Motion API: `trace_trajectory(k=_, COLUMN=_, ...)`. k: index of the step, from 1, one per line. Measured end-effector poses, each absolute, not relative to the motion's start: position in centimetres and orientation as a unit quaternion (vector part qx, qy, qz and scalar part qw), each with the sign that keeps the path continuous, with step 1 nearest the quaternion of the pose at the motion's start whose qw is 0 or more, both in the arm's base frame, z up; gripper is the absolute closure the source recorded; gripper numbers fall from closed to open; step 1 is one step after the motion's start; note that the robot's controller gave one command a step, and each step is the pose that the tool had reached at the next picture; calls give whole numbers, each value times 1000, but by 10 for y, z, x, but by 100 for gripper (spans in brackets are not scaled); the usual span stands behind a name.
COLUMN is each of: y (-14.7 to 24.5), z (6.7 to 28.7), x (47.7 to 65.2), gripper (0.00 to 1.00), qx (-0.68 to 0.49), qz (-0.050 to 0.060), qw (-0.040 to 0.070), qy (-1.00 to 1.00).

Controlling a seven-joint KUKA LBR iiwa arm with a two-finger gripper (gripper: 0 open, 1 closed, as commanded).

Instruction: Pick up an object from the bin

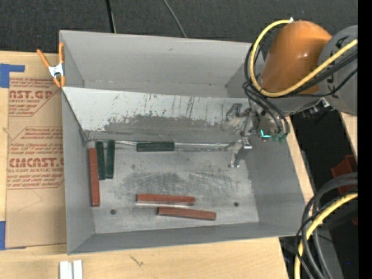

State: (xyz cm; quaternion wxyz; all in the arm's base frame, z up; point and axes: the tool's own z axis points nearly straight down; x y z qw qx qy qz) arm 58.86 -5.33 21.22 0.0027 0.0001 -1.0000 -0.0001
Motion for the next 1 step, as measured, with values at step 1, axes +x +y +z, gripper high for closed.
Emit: trace_trajectory(k=1, y=-53, z=217, x=590, gripper=0, qx=0, qz=0, qw=-1, qy=-1000)
